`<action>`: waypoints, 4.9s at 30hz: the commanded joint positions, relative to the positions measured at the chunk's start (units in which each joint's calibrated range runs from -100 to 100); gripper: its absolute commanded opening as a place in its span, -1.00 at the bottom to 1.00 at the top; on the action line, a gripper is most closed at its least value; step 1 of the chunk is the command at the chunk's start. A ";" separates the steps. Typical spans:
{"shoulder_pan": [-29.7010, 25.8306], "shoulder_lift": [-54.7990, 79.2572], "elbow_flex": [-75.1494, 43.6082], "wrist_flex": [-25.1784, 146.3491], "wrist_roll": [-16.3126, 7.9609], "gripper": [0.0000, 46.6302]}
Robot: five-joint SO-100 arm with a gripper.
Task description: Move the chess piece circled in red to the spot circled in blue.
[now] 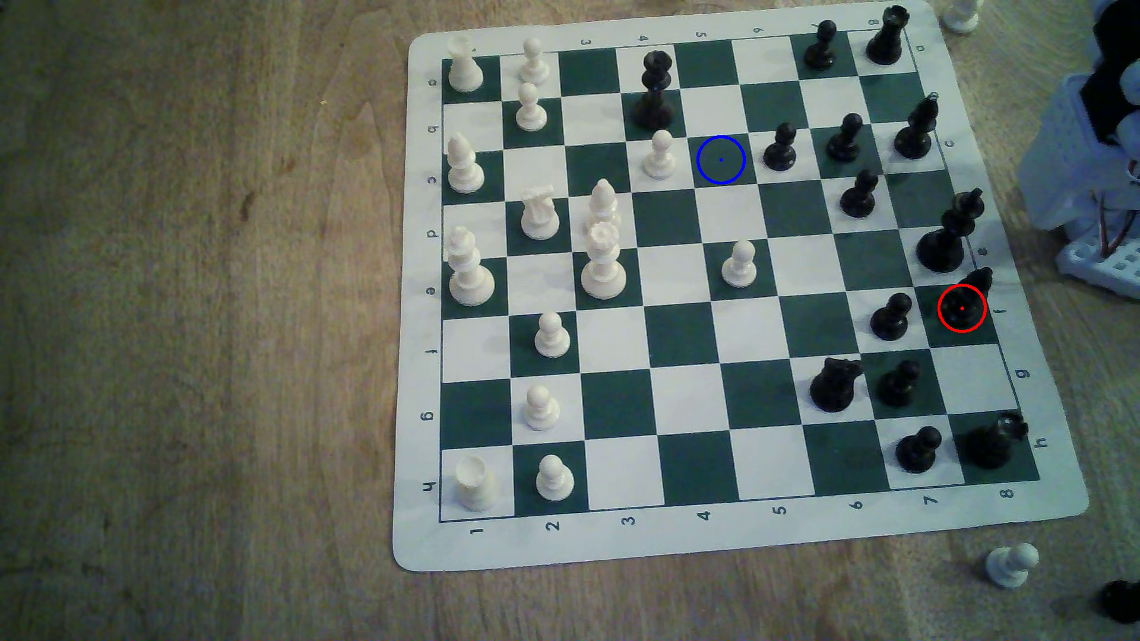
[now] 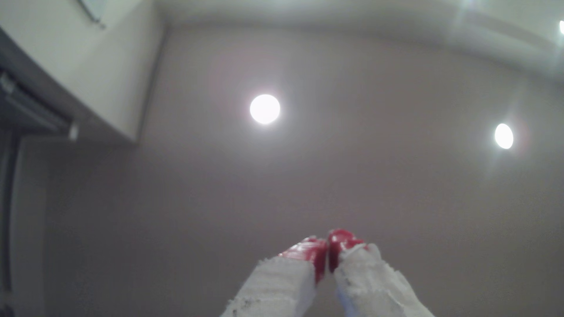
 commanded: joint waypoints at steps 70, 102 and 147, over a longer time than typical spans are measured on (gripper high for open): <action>-6.54 5.24 -46.15 162.91 -2.98 -0.71; -34.30 28.67 -45.51 189.94 -17.88 -0.52; -28.98 37.58 -29.92 175.69 -14.16 -0.48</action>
